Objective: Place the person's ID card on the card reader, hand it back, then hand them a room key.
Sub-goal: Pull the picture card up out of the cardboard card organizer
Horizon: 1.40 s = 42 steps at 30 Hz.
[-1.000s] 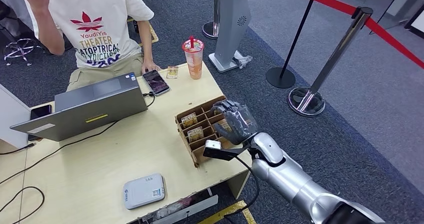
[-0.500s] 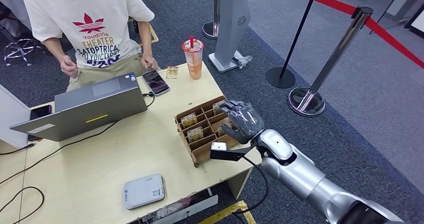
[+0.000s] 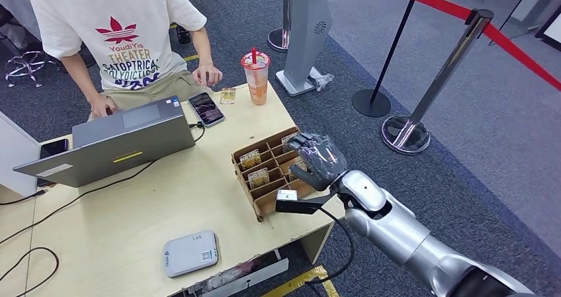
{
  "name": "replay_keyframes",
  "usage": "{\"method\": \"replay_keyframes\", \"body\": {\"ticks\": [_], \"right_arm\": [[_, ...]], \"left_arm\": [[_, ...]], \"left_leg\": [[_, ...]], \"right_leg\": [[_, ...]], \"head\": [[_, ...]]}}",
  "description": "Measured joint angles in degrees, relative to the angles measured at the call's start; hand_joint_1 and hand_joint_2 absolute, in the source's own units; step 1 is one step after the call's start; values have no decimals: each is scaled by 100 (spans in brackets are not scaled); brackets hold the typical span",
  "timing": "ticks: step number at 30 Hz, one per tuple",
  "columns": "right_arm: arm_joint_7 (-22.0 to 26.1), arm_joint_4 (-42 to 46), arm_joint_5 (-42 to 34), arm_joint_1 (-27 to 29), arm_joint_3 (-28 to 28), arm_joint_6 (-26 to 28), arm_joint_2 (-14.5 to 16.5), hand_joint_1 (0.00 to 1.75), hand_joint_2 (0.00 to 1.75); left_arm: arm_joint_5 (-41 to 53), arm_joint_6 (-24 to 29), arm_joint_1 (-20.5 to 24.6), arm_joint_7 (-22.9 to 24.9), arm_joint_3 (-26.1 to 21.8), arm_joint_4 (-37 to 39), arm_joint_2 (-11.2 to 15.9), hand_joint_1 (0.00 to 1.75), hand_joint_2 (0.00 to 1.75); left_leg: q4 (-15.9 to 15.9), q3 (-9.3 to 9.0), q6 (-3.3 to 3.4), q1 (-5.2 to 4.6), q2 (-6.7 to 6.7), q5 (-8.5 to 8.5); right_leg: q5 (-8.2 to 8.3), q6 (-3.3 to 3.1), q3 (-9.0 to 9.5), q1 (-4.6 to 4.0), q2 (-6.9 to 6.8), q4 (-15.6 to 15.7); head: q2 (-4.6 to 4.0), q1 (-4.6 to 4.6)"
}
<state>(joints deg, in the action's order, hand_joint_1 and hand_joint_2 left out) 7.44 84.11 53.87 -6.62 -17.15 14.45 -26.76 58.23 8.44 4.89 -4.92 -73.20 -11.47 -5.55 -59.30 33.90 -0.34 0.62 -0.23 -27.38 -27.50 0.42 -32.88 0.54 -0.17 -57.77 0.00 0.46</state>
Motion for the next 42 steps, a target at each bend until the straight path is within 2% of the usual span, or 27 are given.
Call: {"method": "replay_keyframes", "body": {"ticks": [9, 16, 30, 33, 38, 42], "right_arm": [[36, -65, -58, 8, 2, -6, -38, 82, 175], [37, -162, -60, 7, -3, -34, -38, 90, 175], [19, -361, -187, 8, -5, -177, -38, 94, 175], [22, -420, -239, 8, -5, -187, -38, 88, 175], [28, -519, -262, 7, -4, -202, -38, 68, 175], [32, -585, -275, 4, 9, -207, -38, 72, 175]], "left_arm": [[24, -3, 0, 2, 0, 0, 0, 0, 0], [24, -1, 0, 2, 0, 0, 0, 0, 0], [68, -5, 0, 2, 1, 0, 5, 0, 0], [81, -5, -1, 2, 1, 0, 8, 0, 0], [92, -5, -1, 2, 0, 0, 10, 0, 0], [91, -5, -1, 9, 1, 0, 23, 0, 0]], "left_leg": [[0, 0, 0, 0, 0, 0], [0, 0, 0, 0, 0, 0], [0, 0, 0, 0, 0, 0], [0, 0, 0, 0, 0, 0], [0, 0, 0, 0, 0, 0], [0, 0, 0, 0, 0, 0]], "right_leg": [[0, 0, 0, 0, 0, 0], [0, 0, 0, 0, 0, 0], [0, 0, 0, 0, 0, 0], [0, 0, 0, 0, 0, 0], [0, 0, 0, 0, 0, 0], [0, 0, 0, 0, 0, 0]], "head": [[0, 0], [0, 0], [0, 0], [0, 0], [0, 0], [0, 0]]}}
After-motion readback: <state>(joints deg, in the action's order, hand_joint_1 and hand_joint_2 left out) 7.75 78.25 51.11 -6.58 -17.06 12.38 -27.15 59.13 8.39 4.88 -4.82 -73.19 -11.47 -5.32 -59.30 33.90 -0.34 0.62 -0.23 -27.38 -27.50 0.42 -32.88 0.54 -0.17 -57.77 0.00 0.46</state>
